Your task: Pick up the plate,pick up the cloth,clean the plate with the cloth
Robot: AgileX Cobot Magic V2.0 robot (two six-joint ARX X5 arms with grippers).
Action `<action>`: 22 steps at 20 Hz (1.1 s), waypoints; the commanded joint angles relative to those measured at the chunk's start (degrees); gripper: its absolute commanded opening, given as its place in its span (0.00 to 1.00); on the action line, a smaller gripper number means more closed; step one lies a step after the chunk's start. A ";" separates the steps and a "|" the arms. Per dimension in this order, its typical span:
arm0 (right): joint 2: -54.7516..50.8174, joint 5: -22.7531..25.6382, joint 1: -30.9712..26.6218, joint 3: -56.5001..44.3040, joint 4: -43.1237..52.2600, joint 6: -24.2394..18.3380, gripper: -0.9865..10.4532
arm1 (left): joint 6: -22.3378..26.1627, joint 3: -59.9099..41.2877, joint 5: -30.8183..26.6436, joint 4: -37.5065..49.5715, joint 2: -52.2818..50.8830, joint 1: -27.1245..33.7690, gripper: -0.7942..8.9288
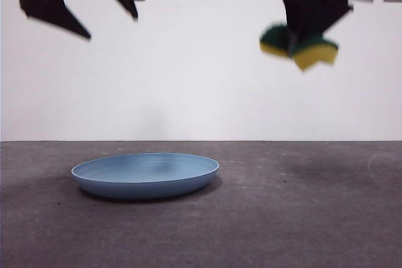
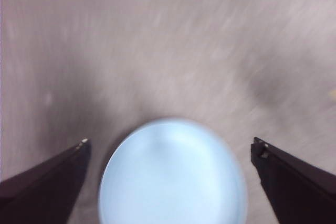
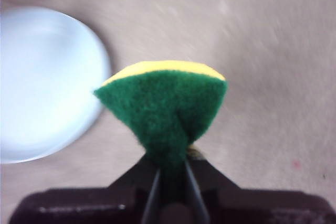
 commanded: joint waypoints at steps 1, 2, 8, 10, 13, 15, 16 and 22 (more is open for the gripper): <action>5.92 -0.98 -1.66 -0.35 0.72 0.46 0.08 | -1.03 -0.39 -0.22 -0.83 -4.09 -1.73 0.56; 8.59 -3.30 -2.51 -0.35 1.33 0.42 0.08 | -1.01 -0.44 -0.37 -1.49 -6.12 -2.69 0.56; 21.53 -7.65 -5.29 -0.35 6.23 0.44 0.08 | -0.66 -0.48 -6.78 -3.82 -15.15 -9.03 0.56; 24.44 -7.63 -5.62 -0.35 7.41 0.42 0.08 | -0.39 -0.50 -7.65 -6.16 -16.44 -10.36 0.56; 25.97 -7.61 -5.81 -0.35 7.52 0.44 0.08 | 0.37 -0.50 -11.87 -9.18 -16.74 -12.31 0.56; 25.83 -7.61 -5.81 -0.35 7.65 0.44 0.10 | 0.42 -0.48 -12.61 -9.38 -16.74 -12.59 0.56; 25.83 -7.58 -5.86 -0.35 7.54 0.37 0.13 | 0.57 -0.48 -13.25 -9.33 -16.74 -12.61 0.56; 25.83 -7.39 -6.08 -0.35 7.52 0.61 0.77 | 0.57 -0.50 -15.43 -10.32 -16.35 -12.63 0.56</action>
